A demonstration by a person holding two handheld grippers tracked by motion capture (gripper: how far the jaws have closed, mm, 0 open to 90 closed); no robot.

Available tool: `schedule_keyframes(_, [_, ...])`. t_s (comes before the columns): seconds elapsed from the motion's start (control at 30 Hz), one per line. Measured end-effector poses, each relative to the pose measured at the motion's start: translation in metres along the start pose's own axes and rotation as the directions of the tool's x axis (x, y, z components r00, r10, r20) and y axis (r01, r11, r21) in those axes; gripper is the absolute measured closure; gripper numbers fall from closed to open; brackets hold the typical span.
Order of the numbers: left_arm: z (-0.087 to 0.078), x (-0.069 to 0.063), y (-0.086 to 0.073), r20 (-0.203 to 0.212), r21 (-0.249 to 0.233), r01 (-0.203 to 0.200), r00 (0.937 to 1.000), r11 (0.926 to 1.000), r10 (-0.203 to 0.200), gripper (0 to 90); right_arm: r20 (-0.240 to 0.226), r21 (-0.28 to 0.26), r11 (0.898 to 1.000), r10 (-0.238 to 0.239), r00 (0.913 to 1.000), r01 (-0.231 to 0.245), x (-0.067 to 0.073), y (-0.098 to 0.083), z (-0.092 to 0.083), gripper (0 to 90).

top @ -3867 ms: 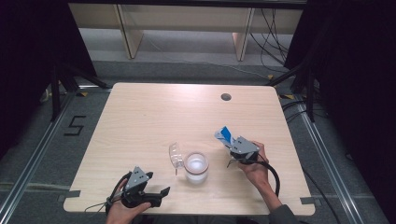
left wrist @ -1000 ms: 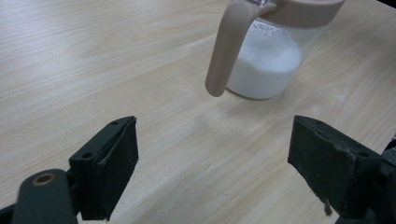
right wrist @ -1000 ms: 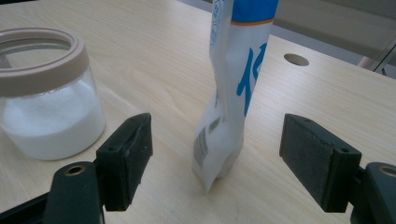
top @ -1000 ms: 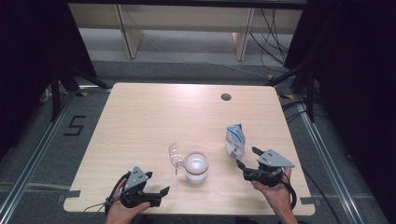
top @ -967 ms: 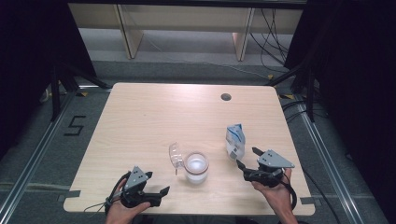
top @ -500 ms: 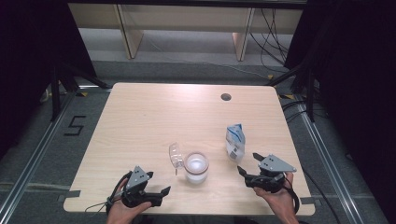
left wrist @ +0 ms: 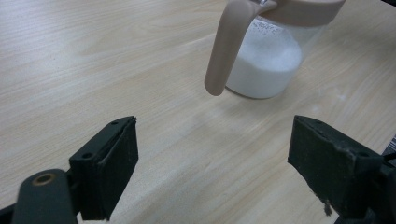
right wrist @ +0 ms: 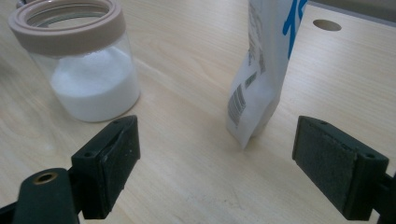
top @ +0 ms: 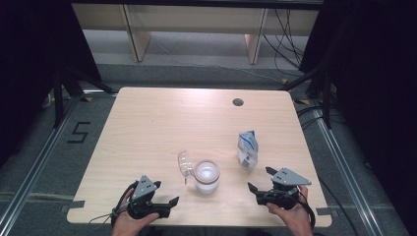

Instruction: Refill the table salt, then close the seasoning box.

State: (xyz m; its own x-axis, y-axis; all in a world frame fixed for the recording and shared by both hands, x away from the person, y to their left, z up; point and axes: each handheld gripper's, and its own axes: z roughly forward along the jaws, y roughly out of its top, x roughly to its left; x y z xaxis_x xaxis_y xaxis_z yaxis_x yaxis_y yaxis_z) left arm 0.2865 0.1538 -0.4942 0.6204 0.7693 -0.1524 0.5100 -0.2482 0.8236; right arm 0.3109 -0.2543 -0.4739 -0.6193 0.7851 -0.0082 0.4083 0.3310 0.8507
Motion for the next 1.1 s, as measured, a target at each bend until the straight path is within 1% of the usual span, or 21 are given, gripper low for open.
schedule_keyframes(0.13, [0.000, 0.000, 0.000, 0.004, -0.002, 0.003, 1.0000, 1.0000, -0.003, 15.5, -0.018, 0.001, 1.000, -0.002, 0.9998, 0.002, 0.003, -0.002, 0.000, 15.8])
schedule_keyframes(0.17, [0.000, 0.000, 0.000, 0.004, -0.002, 0.003, 1.0000, 1.0000, -0.003, 15.5, -0.007, 0.005, 1.000, 0.002, 1.0000, -0.002, 0.005, -0.003, -0.001, 15.8])
schedule_keyframes(0.2, [0.000, 0.000, 0.000, 0.004, -0.003, 0.004, 1.0000, 1.0000, -0.004, 15.5, -0.012, 0.006, 1.000, -0.012, 0.9998, 0.012, 0.004, -0.003, 0.000, 15.8])
schedule_keyframes(0.3, [0.000, 0.001, 0.000, 0.003, -0.003, 0.002, 1.0000, 1.0000, -0.002, 15.5, -0.012, 0.005, 1.000, -0.018, 0.9998, 0.018, 0.005, -0.004, -0.001, 15.8])
schedule_keyframes(0.37, [0.000, 0.001, 0.000, 0.003, -0.003, 0.003, 1.0000, 1.0000, -0.003, 15.5, -0.036, 0.013, 1.000, -0.013, 0.9993, 0.014, 0.006, -0.005, -0.001, 15.8])
schedule_keyframes(0.43, [0.000, 0.001, 0.000, 0.005, -0.006, 0.003, 1.0000, 1.0000, -0.003, 15.5, -0.014, 0.012, 1.000, -0.022, 0.9997, 0.023, 0.007, -0.006, -0.003, 15.8])
schedule_keyframes(0.47, [0.000, 0.001, 0.000, 0.003, -0.003, 0.003, 1.0000, 1.0000, -0.003, 15.5, -0.021, 0.030, 1.000, 0.011, 0.9997, -0.010, 0.010, -0.007, -0.004, 15.8])
schedule_keyframes(0.5, [0.000, 0.001, 0.000, 0.002, 0.000, 0.002, 1.0000, 1.0000, -0.002, 15.5, -0.022, 0.026, 1.000, -0.010, 0.9997, 0.011, 0.008, -0.007, -0.004, 15.8])
schedule_keyframes(0.53, [0.000, 0.001, 0.000, 0.003, -0.003, 0.004, 1.0000, 1.0000, -0.004, 15.5, -0.019, 0.027, 1.000, -0.006, 0.9998, 0.006, 0.009, -0.008, -0.005, 15.8])
schedule_keyframes(0.57, [-0.001, 0.001, 0.000, 0.003, -0.003, 0.003, 1.0000, 1.0000, -0.003, 15.5, -0.021, 0.037, 0.999, 0.019, 0.9996, -0.018, 0.011, -0.008, -0.006, 15.8])
schedule_keyframes(0.6, [0.000, 0.000, 0.000, -0.001, -0.012, 0.011, 0.9999, 0.9999, -0.011, 15.5, -0.022, 0.035, 0.999, 0.012, 0.9997, -0.011, 0.011, -0.009, -0.006, 15.8])
schedule_keyframes(0.63, [-0.001, 0.000, 0.000, -0.003, -0.011, 0.000, 1.0000, 0.9999, 0.000, 15.5, -0.028, 0.031, 0.999, 0.010, 0.9996, -0.009, 0.012, -0.009, -0.005, 15.8])
schedule_keyframes(0.67, [-0.001, 0.001, 0.000, -0.003, -0.004, -0.006, 1.0000, 1.0000, 0.006, 15.4, -0.025, 0.028, 0.999, -0.020, 0.9995, 0.021, 0.010, -0.009, -0.005, 15.8])
schedule_keyframes(0.7, [-0.001, 0.001, 0.000, 0.000, -0.003, -0.008, 1.0000, 1.0000, 0.008, 15.4, -0.025, 0.038, 0.999, -0.004, 0.9997, 0.004, 0.012, -0.010, -0.006, 15.8])
schedule_keyframes(0.77, [-0.001, 0.001, 0.000, 0.001, -0.004, 0.003, 1.0000, 1.0000, -0.003, 15.5, -0.035, 0.033, 0.999, -0.029, 0.9990, 0.030, 0.011, -0.010, -0.005, 15.8])
schedule_keyframes(0.8, [-0.001, 0.001, 0.000, -0.002, -0.009, 0.002, 1.0000, 1.0000, -0.002, 15.5, -0.032, 0.046, 0.999, 0.003, 0.9995, -0.001, 0.014, -0.011, -0.006, 15.8])
schedule_keyframes(0.83, [-0.001, 0.001, 0.001, -0.008, -0.008, -0.007, 0.9999, 0.9999, 0.007, 15.5, -0.035, 0.048, 0.999, -0.009, 0.9993, 0.011, 0.013, -0.011, -0.006, 15.8])
schedule_keyframes(0.9, [-0.001, 0.000, 0.001, -0.011, -0.022, 0.010, 0.9999, 0.9997, -0.010, 15.5, -0.036, 0.035, 0.999, -0.026, 0.9990, 0.027, 0.013, -0.012, -0.006, 15.8])
schedule_keyframes(0.97, [-0.001, 0.001, 0.002, -0.008, -0.019, 0.005, 1.0000, 0.9998, -0.005, 15.5, -0.039, 0.033, 0.999, -0.030, 0.9988, 0.032, 0.013, -0.012, -0.006, 15.8])
schedule_keyframes(1.07, [-0.002, 0.000, 0.004, -0.016, -0.035, 0.007, 0.9998, 0.9993, -0.008, 18.0, -0.035, 0.035, 0.999, -0.019, 0.9992, 0.020, 0.013, -0.013, -0.007, 15.8])
schedule_keyframes(1.1, [-0.002, 0.000, 0.005, -0.007, -0.053, 0.014, 0.9999, 0.9985, -0.014, 19.9, -0.038, 0.043, 0.999, -0.003, 0.9993, 0.005, 0.013, -0.013, -0.008, 15.8])
